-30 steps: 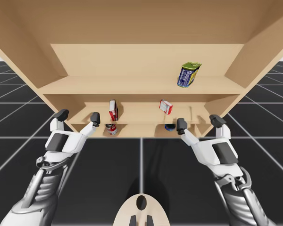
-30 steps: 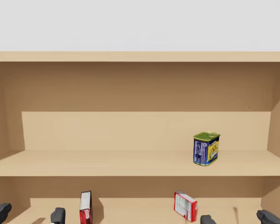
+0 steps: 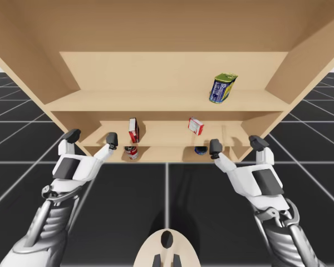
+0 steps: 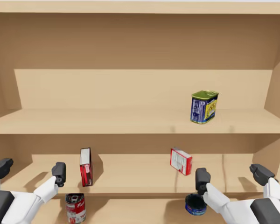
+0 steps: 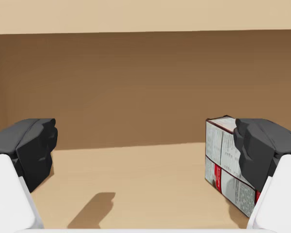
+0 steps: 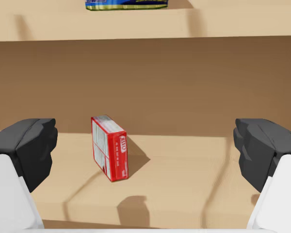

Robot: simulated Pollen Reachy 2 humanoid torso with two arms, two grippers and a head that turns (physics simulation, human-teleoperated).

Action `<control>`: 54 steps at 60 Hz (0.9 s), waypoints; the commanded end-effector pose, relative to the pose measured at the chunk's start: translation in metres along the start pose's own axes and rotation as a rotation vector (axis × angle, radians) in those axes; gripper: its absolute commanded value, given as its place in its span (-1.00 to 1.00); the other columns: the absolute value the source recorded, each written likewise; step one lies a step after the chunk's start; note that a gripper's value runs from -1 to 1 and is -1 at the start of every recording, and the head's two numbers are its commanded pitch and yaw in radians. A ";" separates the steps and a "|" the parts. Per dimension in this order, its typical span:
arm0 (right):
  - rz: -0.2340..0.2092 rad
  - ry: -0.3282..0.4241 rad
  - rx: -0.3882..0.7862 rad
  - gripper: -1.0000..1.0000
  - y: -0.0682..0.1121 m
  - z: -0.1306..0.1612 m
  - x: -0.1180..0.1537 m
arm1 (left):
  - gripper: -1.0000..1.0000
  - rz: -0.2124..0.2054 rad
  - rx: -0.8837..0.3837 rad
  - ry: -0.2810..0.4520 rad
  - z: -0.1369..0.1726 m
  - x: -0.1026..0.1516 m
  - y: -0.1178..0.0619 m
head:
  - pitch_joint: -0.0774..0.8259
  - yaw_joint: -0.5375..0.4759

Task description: Find the tuna fish can on the shelf and bring it to me.

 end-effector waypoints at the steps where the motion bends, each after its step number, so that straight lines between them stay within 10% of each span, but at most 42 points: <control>1: -0.017 0.000 -0.012 -1.00 0.003 0.000 -0.003 | -1.00 0.002 0.000 -0.010 0.001 0.001 -0.001 | -0.24 0.02; 54: -0.037 0.032 0.017 -1.00 0.005 0.010 0.004 | -1.00 0.015 -0.009 -0.050 0.006 0.009 0.000 | 0.46 -0.41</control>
